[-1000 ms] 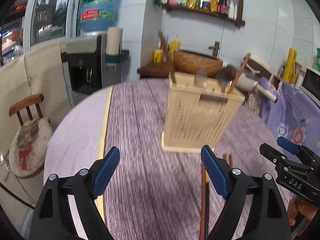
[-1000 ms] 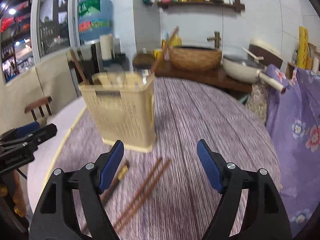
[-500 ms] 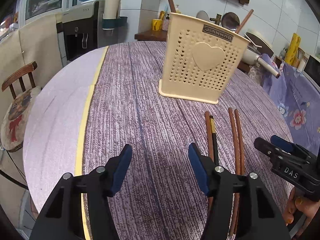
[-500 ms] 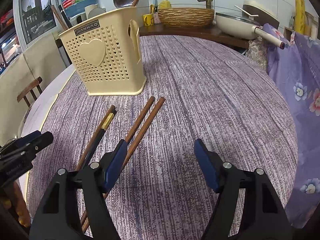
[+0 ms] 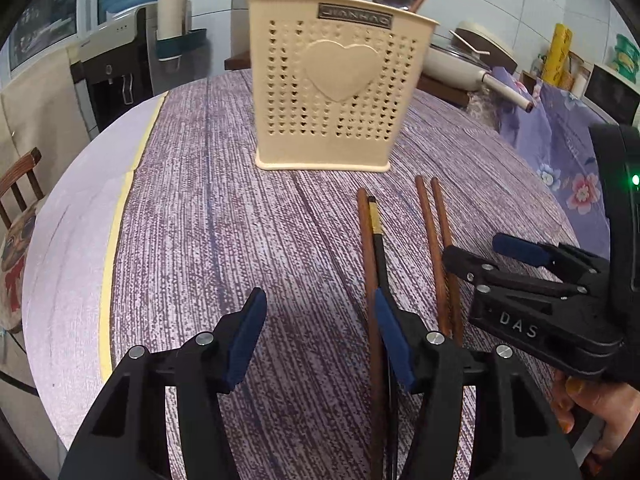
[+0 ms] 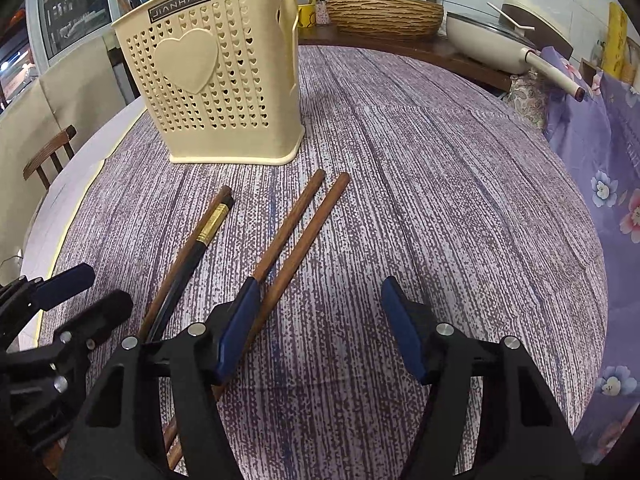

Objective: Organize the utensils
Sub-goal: 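Move both tools back to the remaining brown chopsticks on the table, then close the left tool on a brown chopstick while the right tool grasps another brown chopstick, then lift the brown chopstick with the left tool while the right tool lifts its chopstick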

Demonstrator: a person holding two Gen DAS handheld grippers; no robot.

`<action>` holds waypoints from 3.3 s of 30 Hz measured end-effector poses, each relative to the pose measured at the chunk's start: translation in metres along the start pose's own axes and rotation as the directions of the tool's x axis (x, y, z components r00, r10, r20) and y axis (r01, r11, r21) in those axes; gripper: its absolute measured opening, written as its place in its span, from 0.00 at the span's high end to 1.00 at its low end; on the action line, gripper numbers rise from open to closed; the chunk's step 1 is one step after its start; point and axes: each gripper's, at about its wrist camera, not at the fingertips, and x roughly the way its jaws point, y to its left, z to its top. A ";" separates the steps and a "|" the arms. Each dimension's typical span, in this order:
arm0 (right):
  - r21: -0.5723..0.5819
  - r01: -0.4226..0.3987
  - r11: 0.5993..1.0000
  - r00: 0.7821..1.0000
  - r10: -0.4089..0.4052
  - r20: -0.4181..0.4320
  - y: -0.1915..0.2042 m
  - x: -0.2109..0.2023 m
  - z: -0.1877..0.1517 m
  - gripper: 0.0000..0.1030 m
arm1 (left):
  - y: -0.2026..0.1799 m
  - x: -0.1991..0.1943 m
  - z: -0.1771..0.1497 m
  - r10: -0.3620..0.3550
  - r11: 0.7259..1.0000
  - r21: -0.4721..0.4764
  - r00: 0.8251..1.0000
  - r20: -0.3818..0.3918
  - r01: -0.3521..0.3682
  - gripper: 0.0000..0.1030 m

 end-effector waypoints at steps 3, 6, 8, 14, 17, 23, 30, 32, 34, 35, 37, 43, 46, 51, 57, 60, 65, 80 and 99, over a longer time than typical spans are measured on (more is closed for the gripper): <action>-0.006 0.014 1.000 1.000 -0.014 -0.009 -0.005 0.001 -0.001 0.41 | -0.004 0.003 -0.001 -0.004 1.000 0.010 1.000 -0.011 0.004 0.48; 0.012 0.002 1.000 1.000 -0.002 -0.009 -0.013 0.000 -0.002 0.47 | -0.006 0.005 -0.001 -0.003 1.000 0.016 1.000 -0.019 0.004 0.49; 0.015 0.000 1.000 1.000 0.000 -0.007 -0.015 0.000 -0.003 0.47 | -0.007 0.007 -0.001 -0.008 1.000 0.019 1.000 -0.028 0.009 0.50; 0.019 0.001 1.000 1.000 -0.001 0.006 -0.018 -0.002 -0.005 0.47 | -0.013 0.009 -0.003 -0.017 0.999 0.034 0.999 -0.039 0.018 0.51; 0.025 -0.007 1.000 1.000 0.006 0.007 -0.018 -0.002 -0.005 0.47 | -0.014 0.009 -0.002 -0.014 0.999 0.033 0.999 -0.037 0.015 0.53; 0.021 -0.011 1.000 1.000 0.011 0.005 -0.019 -0.002 -0.005 0.47 | -0.010 0.008 -0.001 -0.007 1.000 0.020 0.999 -0.040 0.008 0.55; 0.020 -0.008 1.000 1.000 0.008 0.005 -0.019 -0.003 -0.005 0.47 | -0.020 0.012 -0.001 0.036 0.997 0.067 0.998 -0.050 -0.032 0.55; 0.022 -0.009 1.000 1.000 0.009 0.005 -0.018 -0.003 -0.006 0.47 | -0.023 0.015 0.001 0.069 0.994 0.089 0.996 -0.051 -0.064 0.55; 0.042 -0.017 0.999 1.000 0.017 0.010 -0.020 -0.004 -0.006 0.47 | -0.023 0.017 0.005 0.077 0.993 0.092 0.996 -0.054 -0.071 0.57; 0.058 -0.030 0.998 0.999 0.028 0.022 -0.022 -0.007 -0.006 0.47 | -0.020 0.019 0.008 0.078 0.994 0.086 0.995 -0.057 -0.073 0.60; 0.090 -0.035 0.995 0.998 0.030 0.056 -0.028 -0.016 -0.005 0.47 | -0.014 0.021 0.013 0.086 0.994 0.071 0.994 -0.061 -0.081 0.64; 0.150 -0.062 0.987 0.998 0.061 0.011 -0.039 -0.008 0.005 0.47 | 0.001 0.029 0.027 0.092 0.995 0.037 0.992 -0.083 -0.089 0.66; 0.158 -0.059 0.986 0.998 0.062 -0.015 -0.037 0.002 0.012 0.49 | 0.001 0.034 0.032 0.099 0.995 0.034 0.991 -0.087 -0.096 0.66; 0.152 -0.025 0.988 0.999 0.030 -0.036 -0.028 0.017 0.025 0.63 | 0.000 0.042 0.043 0.112 0.993 0.033 0.989 -0.098 -0.109 0.71; 0.152 0.041 0.988 0.999 -0.038 -0.022 -0.022 0.031 0.041 0.69 | 0.003 0.052 0.054 0.123 0.992 0.024 0.986 -0.110 -0.121 0.76; 0.137 0.067 0.988 0.998 -0.066 -0.016 -0.017 0.035 0.045 0.76 | 0.004 0.055 0.057 0.131 0.991 0.025 0.985 -0.113 -0.129 0.82; 0.125 0.079 0.989 0.997 -0.079 -0.007 -0.015 0.038 0.046 0.87 | 0.006 0.056 0.058 0.146 0.989 0.015 0.983 -0.107 -0.145 0.91; 0.118 -0.022 0.993 1.000 0.023 -0.004 -0.007 0.035 0.046 0.92 | 0.010 0.054 0.053 0.131 0.991 -0.015 0.987 -0.090 -0.133 0.92; 0.174 -0.303 0.937 0.948 0.277 0.159 -0.036 -0.027 0.056 0.92 | 0.023 0.006 0.061 0.034 0.996 -0.087 0.999 0.028 -0.032 0.92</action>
